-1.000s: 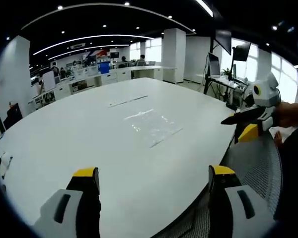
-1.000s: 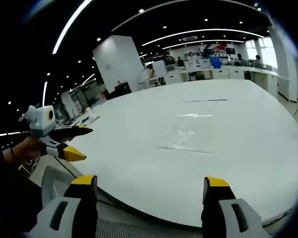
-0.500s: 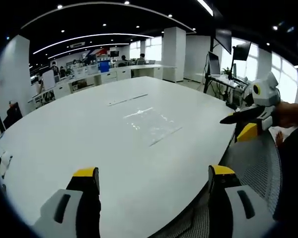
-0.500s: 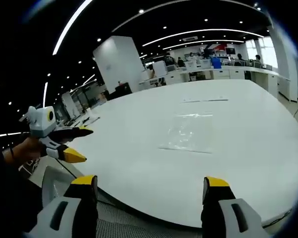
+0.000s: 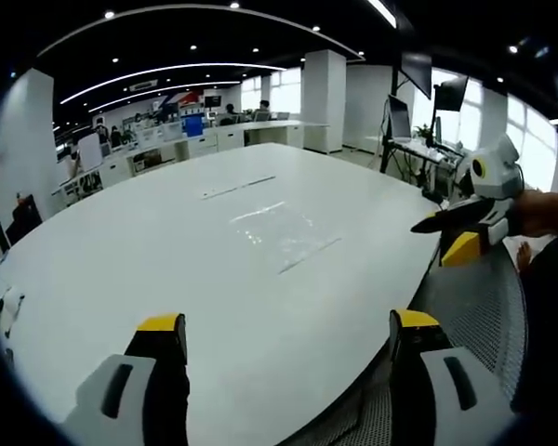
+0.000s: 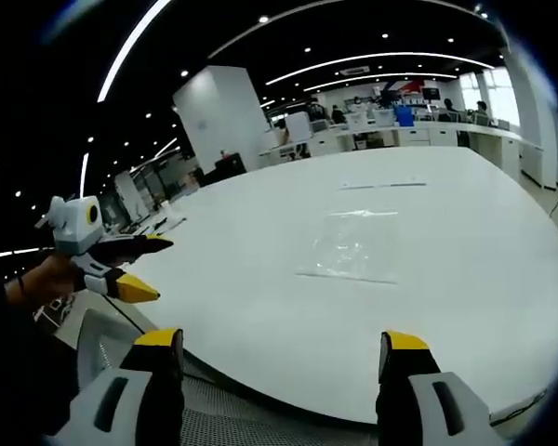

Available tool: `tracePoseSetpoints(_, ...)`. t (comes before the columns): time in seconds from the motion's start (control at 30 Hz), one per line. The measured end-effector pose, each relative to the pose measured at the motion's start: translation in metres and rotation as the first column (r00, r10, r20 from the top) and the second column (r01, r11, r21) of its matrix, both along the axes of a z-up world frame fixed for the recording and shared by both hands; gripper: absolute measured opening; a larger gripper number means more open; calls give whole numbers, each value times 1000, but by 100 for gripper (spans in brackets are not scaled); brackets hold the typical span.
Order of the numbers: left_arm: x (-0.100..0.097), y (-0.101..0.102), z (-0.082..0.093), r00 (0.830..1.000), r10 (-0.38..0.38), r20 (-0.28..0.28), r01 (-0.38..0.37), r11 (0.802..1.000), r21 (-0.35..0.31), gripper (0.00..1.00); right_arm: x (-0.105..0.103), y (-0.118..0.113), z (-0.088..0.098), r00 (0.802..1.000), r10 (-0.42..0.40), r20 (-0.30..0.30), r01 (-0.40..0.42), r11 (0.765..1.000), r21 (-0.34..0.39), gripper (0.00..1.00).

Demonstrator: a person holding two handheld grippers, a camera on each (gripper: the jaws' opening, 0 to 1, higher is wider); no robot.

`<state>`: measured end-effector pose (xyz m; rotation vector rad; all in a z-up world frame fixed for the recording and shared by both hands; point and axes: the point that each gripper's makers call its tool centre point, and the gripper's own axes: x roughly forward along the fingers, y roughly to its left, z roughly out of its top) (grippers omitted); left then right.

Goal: Open the resealable bag by pulling the two sides of the seal apart until the entire bag opening is separated and visibly accessible.

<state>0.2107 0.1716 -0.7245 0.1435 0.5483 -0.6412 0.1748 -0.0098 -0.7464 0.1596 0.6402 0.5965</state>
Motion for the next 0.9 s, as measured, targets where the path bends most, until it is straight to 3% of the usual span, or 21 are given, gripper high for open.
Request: tracePoseSetpoints(0.9, 3, 4, -1, 1000, 12, -9, -12, 1000, -8, 89, 7, 1, -1, 1000, 10, -8, -10, 1000, -2, 86)
